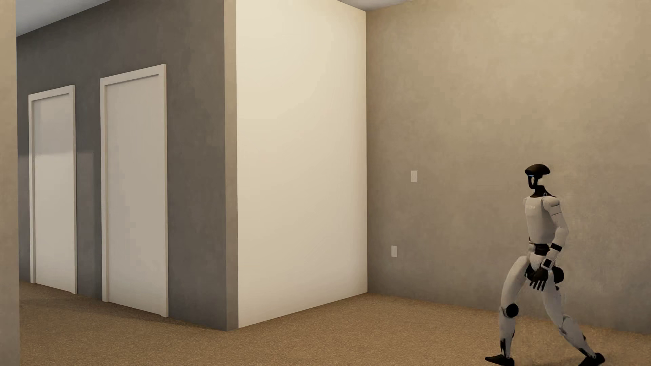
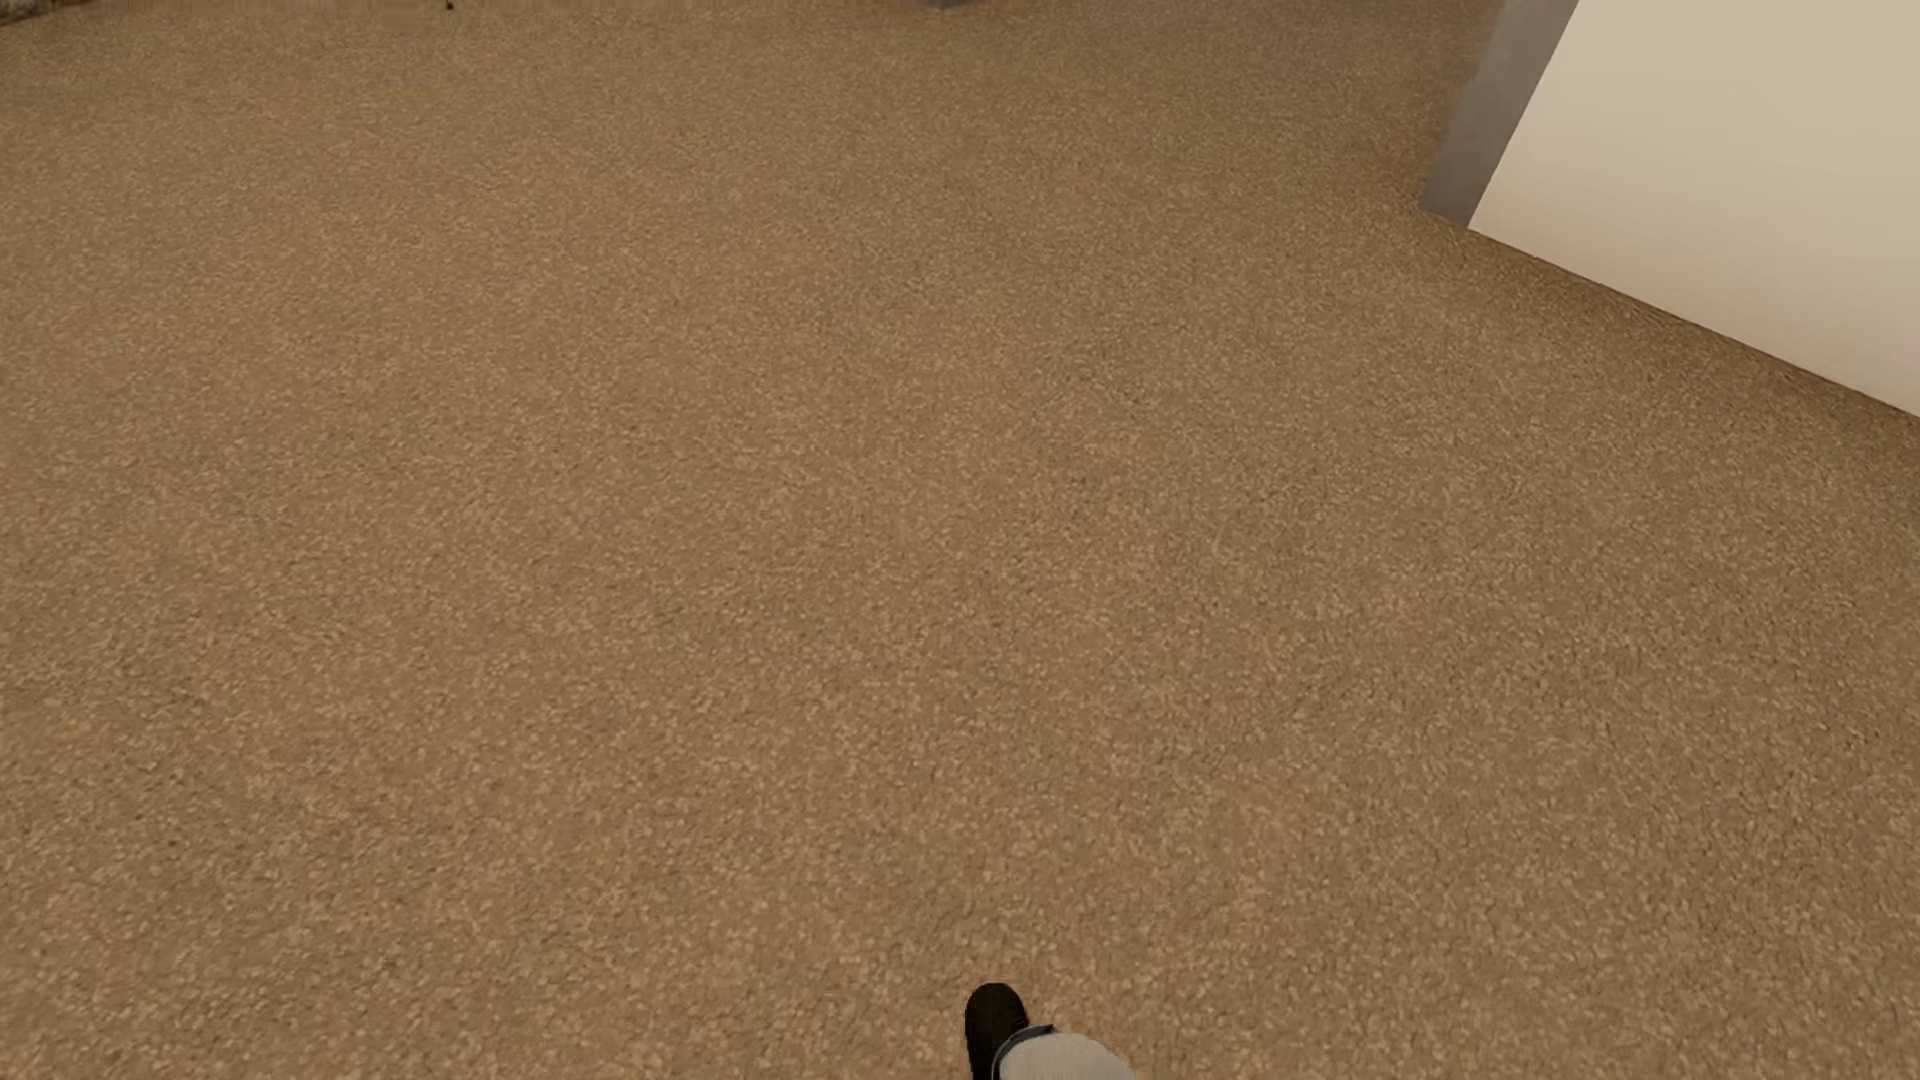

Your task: Go around the corner

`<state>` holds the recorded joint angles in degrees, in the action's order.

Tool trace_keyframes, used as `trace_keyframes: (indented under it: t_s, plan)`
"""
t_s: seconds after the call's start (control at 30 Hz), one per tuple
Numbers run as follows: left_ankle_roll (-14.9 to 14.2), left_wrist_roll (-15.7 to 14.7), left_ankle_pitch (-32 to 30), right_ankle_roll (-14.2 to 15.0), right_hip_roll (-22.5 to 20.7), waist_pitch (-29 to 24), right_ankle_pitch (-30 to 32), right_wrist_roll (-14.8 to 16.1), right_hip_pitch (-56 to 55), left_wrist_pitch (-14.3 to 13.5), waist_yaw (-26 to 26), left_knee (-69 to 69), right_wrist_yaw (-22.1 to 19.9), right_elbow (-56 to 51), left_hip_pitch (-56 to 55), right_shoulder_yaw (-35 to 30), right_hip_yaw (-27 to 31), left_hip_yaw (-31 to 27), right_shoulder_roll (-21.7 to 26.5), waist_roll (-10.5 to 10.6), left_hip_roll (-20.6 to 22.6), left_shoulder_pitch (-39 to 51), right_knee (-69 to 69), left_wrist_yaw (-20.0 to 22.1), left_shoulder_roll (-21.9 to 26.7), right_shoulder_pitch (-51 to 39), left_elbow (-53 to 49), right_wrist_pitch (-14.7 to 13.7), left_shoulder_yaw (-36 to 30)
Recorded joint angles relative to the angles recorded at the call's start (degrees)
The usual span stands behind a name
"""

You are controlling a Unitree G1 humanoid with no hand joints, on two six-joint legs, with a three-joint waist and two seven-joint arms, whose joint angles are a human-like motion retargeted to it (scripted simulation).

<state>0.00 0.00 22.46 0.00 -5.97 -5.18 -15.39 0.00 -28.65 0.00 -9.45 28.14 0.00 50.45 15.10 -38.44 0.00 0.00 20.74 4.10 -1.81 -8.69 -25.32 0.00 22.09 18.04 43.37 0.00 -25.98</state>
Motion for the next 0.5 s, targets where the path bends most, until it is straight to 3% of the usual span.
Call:
trace_keyframes:
  t_s: [0.03,0.07,0.1,0.13,0.17,0.2,0.23,0.3,0.37,0.43,0.5]
  plan:
    - [0.00,0.00,-0.06,0.00,0.21,-0.41,4.27,0.00,-0.79,0.00,-2.03,0.84,0.00,-0.10,1.69,-0.91,0.00,0.00,0.28,0.16,-0.14,0.38,-0.17,0.00,-0.14,0.20,0.35,0.00,1.13]
    - [0.00,0.00,-2.61,0.00,-0.36,-0.05,18.10,0.00,-3.13,0.00,-2.75,2.74,0.00,0.28,3.00,-0.89,0.00,0.00,0.34,0.88,-1.00,0.07,-3.84,0.00,-0.52,0.50,0.94,0.00,2.21]
    - [0.00,0.00,-8.76,0.00,-1.49,0.48,29.11,0.00,-5.04,0.00,-3.11,6.25,0.00,0.96,2.33,-1.47,0.00,0.00,0.15,2.42,-2.47,-0.68,-8.30,0.00,-1.49,0.40,1.98,0.00,3.22]
    - [0.00,0.00,-19.15,0.00,-3.29,0.08,31.42,0.00,-3.29,0.00,-1.78,14.33,0.00,2.21,1.18,-2.15,0.00,0.00,0.15,3.65,-4.20,-1.73,-12.17,0.00,-2.43,0.00,3.62,0.00,2.74]
    - [0.00,0.00,-28.87,0.00,-5.06,0.67,30.69,0.00,-1.05,0.00,0.17,25.67,0.00,3.13,-4.31,-2.56,0.00,0.00,-0.10,3.73,-5.00,-2.89,-13.82,0.00,-2.73,-0.83,5.32,0.00,1.90]
    - [0.00,0.00,-28.60,0.00,-6.95,0.79,28.47,0.00,2.15,0.00,2.11,38.28,0.00,1.86,-11.46,-1.42,0.00,0.00,0.01,4.17,-6.42,-3.42,-13.78,0.00,-2.45,-1.24,6.01,0.00,-0.32]
    - [0.00,0.00,-20.71,0.00,-7.92,-0.52,24.61,0.00,8.56,0.00,4.94,46.80,0.00,1.34,-16.32,0.09,0.00,0.00,-0.18,4.02,-7.00,-4.02,-11.33,0.00,-2.55,-2.31,5.77,0.00,-0.87]
    - [0.00,0.00,-9.74,0.00,-6.95,-1.34,15.94,0.00,19.55,0.00,11.68,49.61,0.00,0.58,-27.10,1.53,0.00,0.00,-0.14,1.60,-5.40,-5.27,-6.93,0.00,-2.49,-5.97,6.50,0.00,-2.07]
    - [0.00,0.00,-8.18,0.00,-5.52,-1.59,6.31,0.00,30.80,0.00,18.28,36.33,0.00,-4.26,-33.60,1.04,0.00,0.00,1.88,-0.03,-5.29,-7.99,-1.66,0.00,-1.72,-8.81,5.42,0.00,-2.44]
    - [0.00,0.00,-12.89,0.00,-3.89,-0.91,-3.02,0.00,39.38,0.00,21.33,16.79,0.00,-5.89,-38.31,5.30,0.00,0.00,2.37,-1.02,-5.31,-9.24,2.13,0.00,-1.77,-12.34,6.62,0.00,-0.78]
    - [0.00,0.00,-18.08,0.00,-3.24,1.37,-6.44,0.00,43.55,0.00,23.18,0.70,0.00,-7.33,-40.56,7.61,0.00,0.00,3.12,-1.37,-5.77,-9.76,2.22,0.00,-1.86,-15.23,8.30,0.00,-1.33]
